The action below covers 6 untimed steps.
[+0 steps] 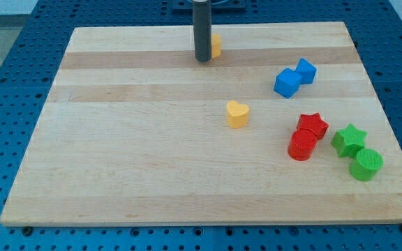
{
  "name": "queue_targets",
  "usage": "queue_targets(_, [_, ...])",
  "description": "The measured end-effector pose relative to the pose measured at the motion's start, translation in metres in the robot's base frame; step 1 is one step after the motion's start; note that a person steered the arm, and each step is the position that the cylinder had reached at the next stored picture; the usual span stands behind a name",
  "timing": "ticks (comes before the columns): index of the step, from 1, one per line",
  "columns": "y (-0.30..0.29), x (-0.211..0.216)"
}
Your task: Move yellow hexagon to the top center
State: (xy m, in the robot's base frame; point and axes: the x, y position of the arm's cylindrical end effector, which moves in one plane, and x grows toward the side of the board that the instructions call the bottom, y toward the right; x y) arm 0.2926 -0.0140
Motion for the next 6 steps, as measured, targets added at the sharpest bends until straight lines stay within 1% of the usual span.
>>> queue_targets(1, [0.000, 0.000])
queue_targets(2, [0.030, 0.047])
queue_targets(3, [0.050, 0.050])
queue_targets(5, [0.053, 0.010])
queue_targets(6, [0.052, 0.010])
